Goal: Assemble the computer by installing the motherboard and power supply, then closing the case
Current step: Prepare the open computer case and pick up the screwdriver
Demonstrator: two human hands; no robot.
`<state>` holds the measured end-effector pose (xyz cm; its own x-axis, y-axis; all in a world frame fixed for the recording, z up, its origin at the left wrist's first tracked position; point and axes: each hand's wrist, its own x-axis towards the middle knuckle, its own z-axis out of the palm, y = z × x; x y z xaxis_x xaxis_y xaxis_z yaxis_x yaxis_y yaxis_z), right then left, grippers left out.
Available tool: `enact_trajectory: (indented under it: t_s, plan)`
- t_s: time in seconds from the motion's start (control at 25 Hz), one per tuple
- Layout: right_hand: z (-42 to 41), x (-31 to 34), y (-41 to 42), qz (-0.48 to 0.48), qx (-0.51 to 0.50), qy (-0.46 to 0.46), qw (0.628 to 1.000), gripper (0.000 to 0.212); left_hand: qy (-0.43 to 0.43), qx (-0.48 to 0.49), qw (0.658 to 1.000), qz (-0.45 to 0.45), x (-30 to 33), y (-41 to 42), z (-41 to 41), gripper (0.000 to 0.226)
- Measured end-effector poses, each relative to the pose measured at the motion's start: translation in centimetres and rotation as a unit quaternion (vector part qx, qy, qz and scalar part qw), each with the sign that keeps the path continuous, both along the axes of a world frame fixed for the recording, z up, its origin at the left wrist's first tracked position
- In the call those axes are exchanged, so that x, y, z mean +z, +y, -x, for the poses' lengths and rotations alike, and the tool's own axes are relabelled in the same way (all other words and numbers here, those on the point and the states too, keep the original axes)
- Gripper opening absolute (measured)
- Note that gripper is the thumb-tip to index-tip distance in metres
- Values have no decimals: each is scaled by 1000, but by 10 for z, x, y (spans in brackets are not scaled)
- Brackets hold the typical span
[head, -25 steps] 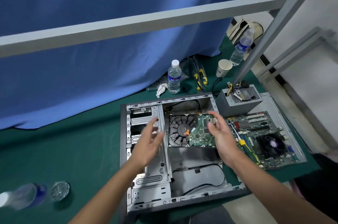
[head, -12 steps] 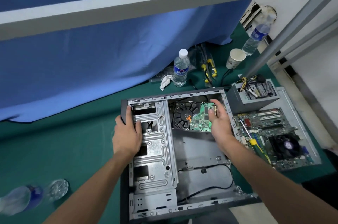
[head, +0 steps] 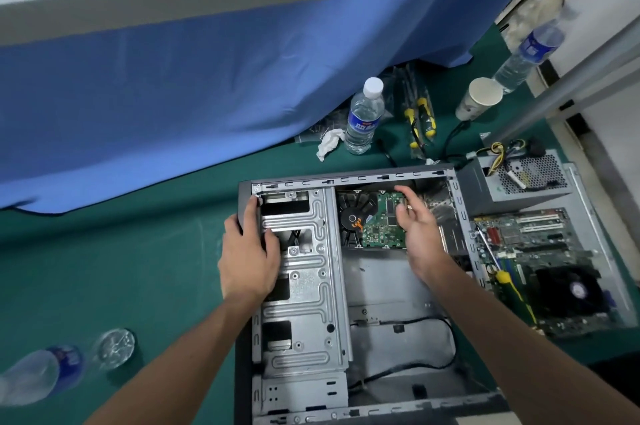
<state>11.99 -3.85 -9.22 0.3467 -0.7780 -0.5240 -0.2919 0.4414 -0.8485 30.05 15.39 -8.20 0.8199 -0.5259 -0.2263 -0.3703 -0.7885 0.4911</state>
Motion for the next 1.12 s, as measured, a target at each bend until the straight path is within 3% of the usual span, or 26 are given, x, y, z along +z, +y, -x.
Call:
enact_trajectory:
  t_s: [0.72,1.12]
  plan:
    - [-21,-11,5,12,44,-16,999,38,10,-5,1000,-5,-4,1,-2,68]
    - [-56,-8,34,-53,59,-7,997,45,12,-4,1000,4,-5,0,-3,71]
